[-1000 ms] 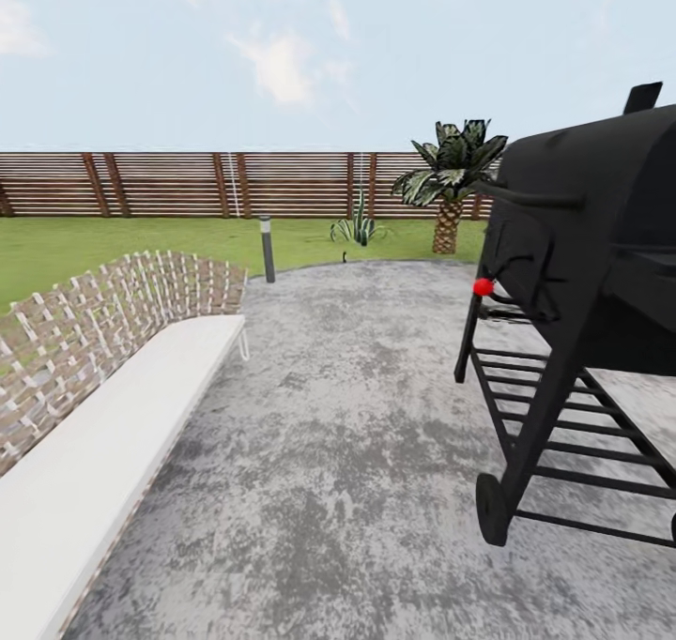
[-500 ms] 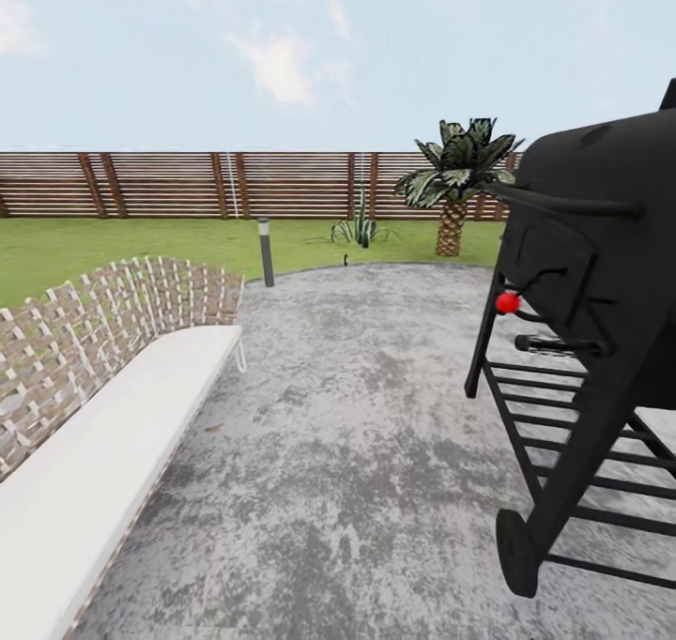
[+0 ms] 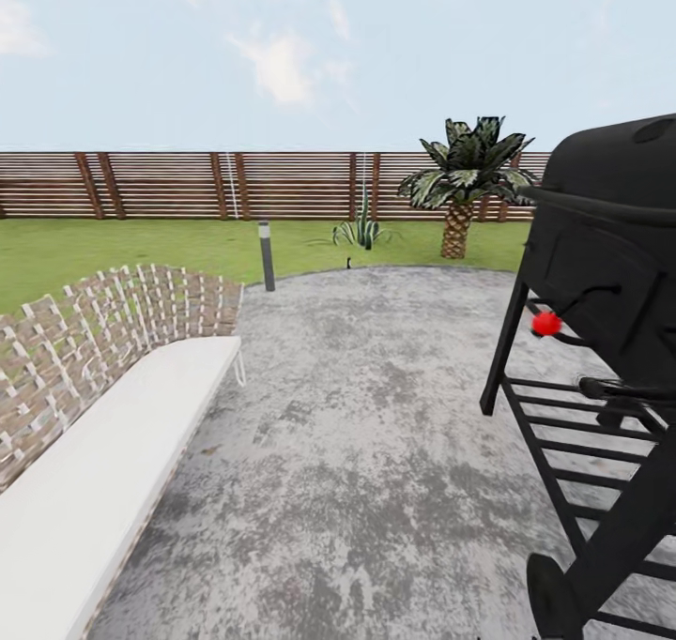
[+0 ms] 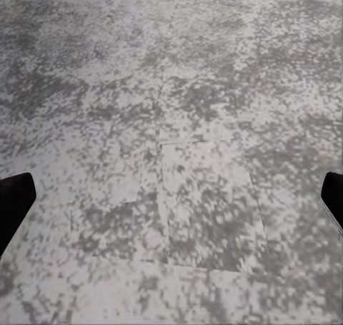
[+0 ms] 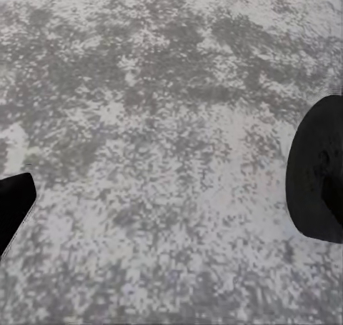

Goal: In the garden, pick up the pesticide atomizer on the floor and spray pesticide onto both trees until each tree trunk is fully covered.

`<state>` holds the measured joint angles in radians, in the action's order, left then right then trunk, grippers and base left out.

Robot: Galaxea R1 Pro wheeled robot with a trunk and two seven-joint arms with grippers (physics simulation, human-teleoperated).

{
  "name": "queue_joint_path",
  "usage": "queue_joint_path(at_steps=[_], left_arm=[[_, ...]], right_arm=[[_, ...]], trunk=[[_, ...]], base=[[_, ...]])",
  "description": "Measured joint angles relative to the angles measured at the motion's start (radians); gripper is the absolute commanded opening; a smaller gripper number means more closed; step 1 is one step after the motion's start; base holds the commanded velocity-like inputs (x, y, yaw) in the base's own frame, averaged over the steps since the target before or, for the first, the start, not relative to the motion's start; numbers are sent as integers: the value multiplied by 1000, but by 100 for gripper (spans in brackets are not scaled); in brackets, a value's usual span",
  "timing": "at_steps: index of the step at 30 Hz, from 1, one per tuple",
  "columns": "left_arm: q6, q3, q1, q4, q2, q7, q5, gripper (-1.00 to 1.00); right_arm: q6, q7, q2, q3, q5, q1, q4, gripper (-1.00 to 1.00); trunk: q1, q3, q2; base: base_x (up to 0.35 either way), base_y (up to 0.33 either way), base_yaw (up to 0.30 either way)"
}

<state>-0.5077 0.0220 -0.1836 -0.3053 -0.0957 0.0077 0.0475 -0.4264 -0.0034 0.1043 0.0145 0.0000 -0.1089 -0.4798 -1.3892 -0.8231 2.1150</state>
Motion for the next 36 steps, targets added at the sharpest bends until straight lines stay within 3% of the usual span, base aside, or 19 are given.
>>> queue_joint_path(at_steps=[21,36], left_arm=[[1,1,0,0,1,0,0,100],[2,0,0,0,1,0,0,100]], right_arm=[[1,-1,0,4,2,0,6,100],[0,-1,0,1,2,0,6,100]], trunk=[[0,0,0],[0,0,0]], base=[[339,3,0],[330,109,0]])
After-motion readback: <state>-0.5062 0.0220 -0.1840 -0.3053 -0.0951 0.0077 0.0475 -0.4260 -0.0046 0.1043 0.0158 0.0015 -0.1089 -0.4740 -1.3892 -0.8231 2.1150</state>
